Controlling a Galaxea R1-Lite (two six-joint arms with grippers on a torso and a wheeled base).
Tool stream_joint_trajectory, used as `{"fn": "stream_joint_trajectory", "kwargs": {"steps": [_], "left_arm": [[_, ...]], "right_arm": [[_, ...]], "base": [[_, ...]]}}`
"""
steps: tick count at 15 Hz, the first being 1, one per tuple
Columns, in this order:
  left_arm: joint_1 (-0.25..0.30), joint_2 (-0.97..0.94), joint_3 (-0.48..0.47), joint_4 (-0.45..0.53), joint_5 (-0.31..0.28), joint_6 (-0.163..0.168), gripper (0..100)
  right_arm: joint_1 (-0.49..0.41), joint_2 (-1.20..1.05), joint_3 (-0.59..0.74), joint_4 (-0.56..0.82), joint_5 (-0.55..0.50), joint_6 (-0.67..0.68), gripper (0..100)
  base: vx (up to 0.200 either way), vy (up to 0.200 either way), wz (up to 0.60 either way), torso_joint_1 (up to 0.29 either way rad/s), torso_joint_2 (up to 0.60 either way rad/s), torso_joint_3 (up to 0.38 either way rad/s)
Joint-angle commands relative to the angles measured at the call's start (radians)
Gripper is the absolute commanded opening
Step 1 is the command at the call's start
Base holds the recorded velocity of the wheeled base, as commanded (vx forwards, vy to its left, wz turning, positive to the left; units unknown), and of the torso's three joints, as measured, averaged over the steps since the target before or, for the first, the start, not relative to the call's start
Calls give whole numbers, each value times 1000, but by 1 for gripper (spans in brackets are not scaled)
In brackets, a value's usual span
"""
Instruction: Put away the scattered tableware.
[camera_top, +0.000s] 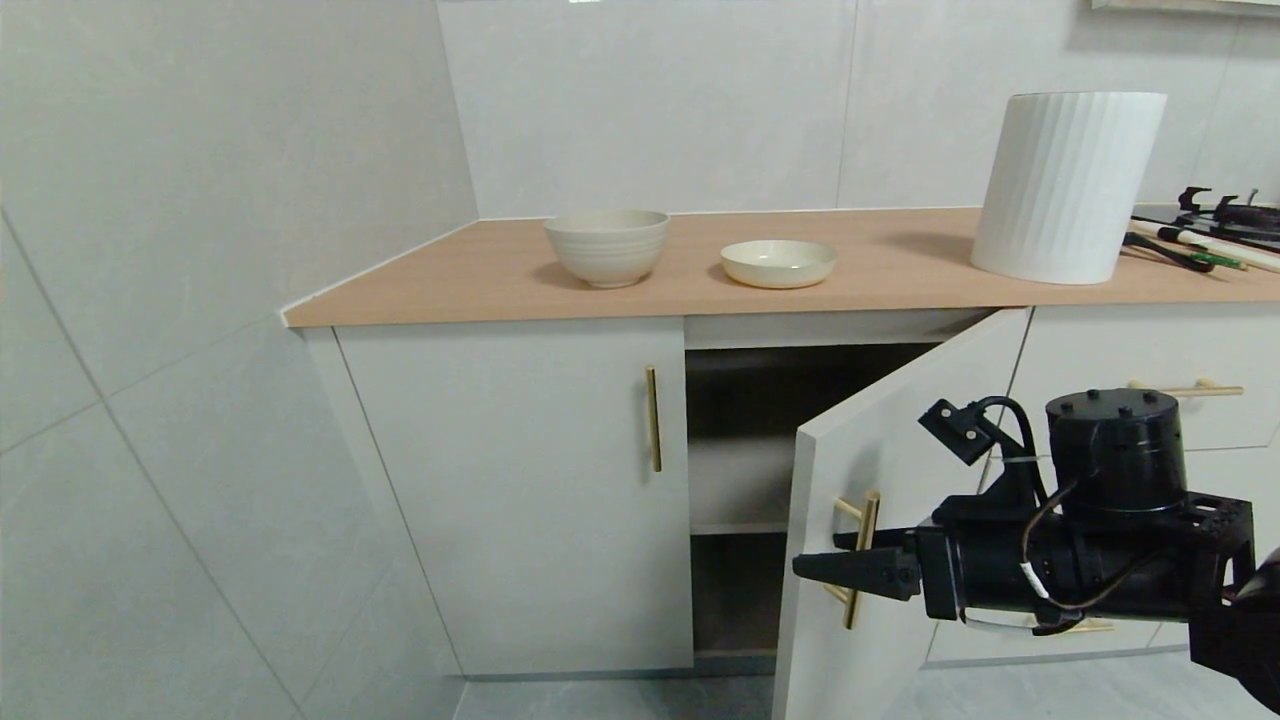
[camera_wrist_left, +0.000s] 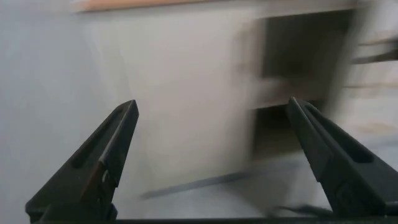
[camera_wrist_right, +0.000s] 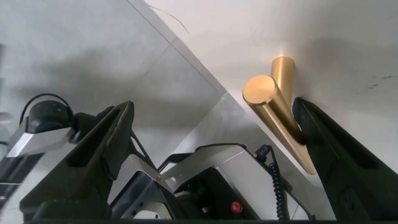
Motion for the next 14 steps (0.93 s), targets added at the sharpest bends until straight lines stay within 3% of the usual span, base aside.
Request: {"fn": "stream_joint_trajectory", "kwargs": {"steps": [1, 3, 4, 5, 7, 8, 9, 10, 13, 14], "left_arm": [[-13, 526, -340, 122, -319, -34, 100], [-19, 803, -409, -18, -405, -62, 100], [-54, 948, -430, -130, -422, -70, 100], [-136, 1107, -441, -291, -419, -125, 100], [-234, 1330, -441, -542, -415, -251, 100], [-260, 1391, -442, -612, -411, -271, 100], [-288, 1457, -447, -693, -394, -283, 100], [-358, 1577, -450, -817, -337, -286, 100], [-472, 1710, -398, -960, -231, -283, 100], [-495, 1730, -376, -1021, -225, -284, 100]], "right_arm": [[0, -3, 4, 0, 0, 0, 100], [0, -11, 13, -2, 0, 0, 100], [0, -16, 19, -2, 0, 0, 100], [0, -23, 25, 0, -1, -1, 100], [0, -39, 36, -2, 0, -1, 100], [0, -40, 36, -2, 0, -1, 100], [0, -40, 36, -2, 0, -3, 100], [0, -39, 36, -2, 0, -1, 100], [0, -33, 44, -2, 0, -8, 100], [0, -28, 45, 0, 0, -20, 100]], "base": [[0, 0, 0, 0, 0, 0], [0, 0, 0, 0, 0, 0], [0, 0, 0, 0, 0, 0], [0, 0, 0, 0, 0, 0], [0, 0, 0, 0, 0, 0], [0, 0, 0, 0, 0, 0], [0, 0, 0, 0, 0, 0], [0, 0, 0, 0, 0, 0], [0, 0, 0, 0, 0, 0], [0, 0, 0, 0, 0, 0]]}}
